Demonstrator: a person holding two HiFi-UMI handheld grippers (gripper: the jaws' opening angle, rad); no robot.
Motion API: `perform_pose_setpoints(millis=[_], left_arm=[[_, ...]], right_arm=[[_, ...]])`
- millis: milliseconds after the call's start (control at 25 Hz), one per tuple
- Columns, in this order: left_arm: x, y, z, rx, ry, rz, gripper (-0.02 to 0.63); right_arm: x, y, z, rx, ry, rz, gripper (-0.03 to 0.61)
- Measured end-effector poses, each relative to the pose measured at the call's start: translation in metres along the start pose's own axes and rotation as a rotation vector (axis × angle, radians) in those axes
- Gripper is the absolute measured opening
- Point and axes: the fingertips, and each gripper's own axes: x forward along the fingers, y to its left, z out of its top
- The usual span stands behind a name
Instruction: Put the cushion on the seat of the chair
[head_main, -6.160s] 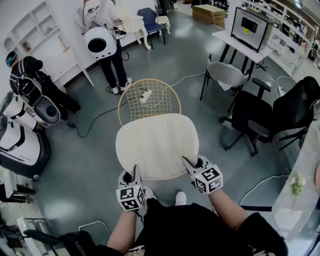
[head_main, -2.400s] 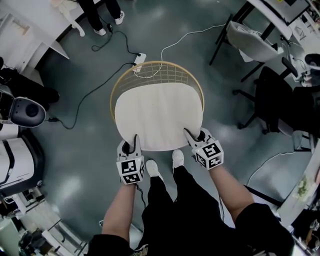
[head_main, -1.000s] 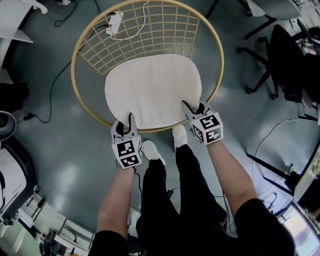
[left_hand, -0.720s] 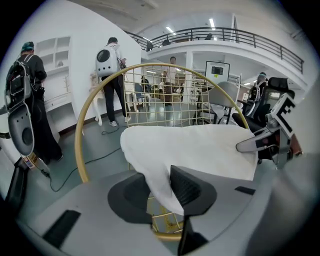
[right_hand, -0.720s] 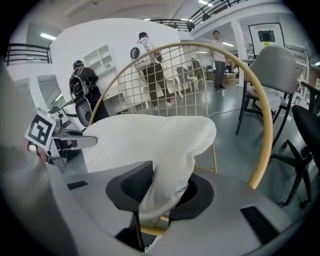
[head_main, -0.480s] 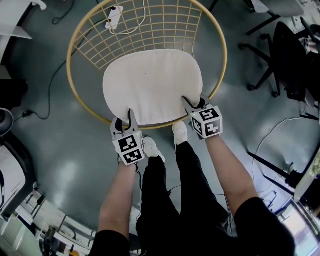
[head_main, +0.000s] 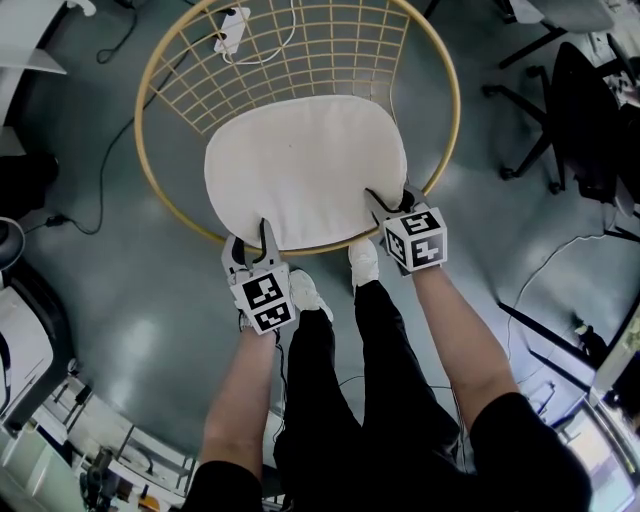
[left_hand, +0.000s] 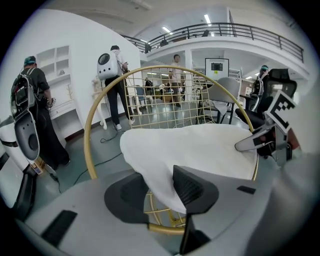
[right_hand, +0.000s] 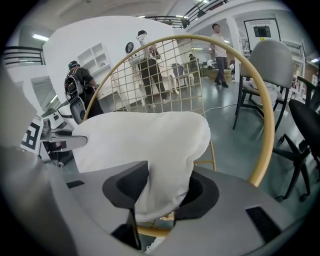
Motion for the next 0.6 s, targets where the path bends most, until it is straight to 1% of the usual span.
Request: perform_pose_setpoints(millis=[120,360,440,480,520,560,600], left_arm=[[0.000,0.001,-0.005,0.005,0.015,0.004,0.153],[0.001,0.005,-0.007,-0.027,0.037,0.001,0.173],[0.002,0.006,-0.010,-0.054,0.046,-0.011,0.186],[0.004,0.005,-0.012,-0.073,0.063,-0.027,0.212],[0.005,0.004,-0.015,-0.090,0.083,-0.044,0.345],[0.005,0.003,-0.018,-0.105,0.096,-0.054,0.419],[0.005,0.004,-0.020,-0.116,0.100,-0.056,0.414]], right_arm=[[-0.001,0.000,0.001,0.008,0.008,-0.022,0.184],[-0.002,0.000,0.003,0.005,0.009,-0.040,0.196],[-0.002,-0.001,0.002,0.007,0.006,-0.048,0.202],[-0.002,-0.002,0.002,0.009,0.003,-0.052,0.204],[-0.002,-0.003,0.002,0.012,0.001,-0.056,0.207],[-0.002,-0.003,0.002,0.014,0.000,-0.058,0.210],[-0.002,-0.003,0.002,0.014,0.000,-0.059,0.209]])
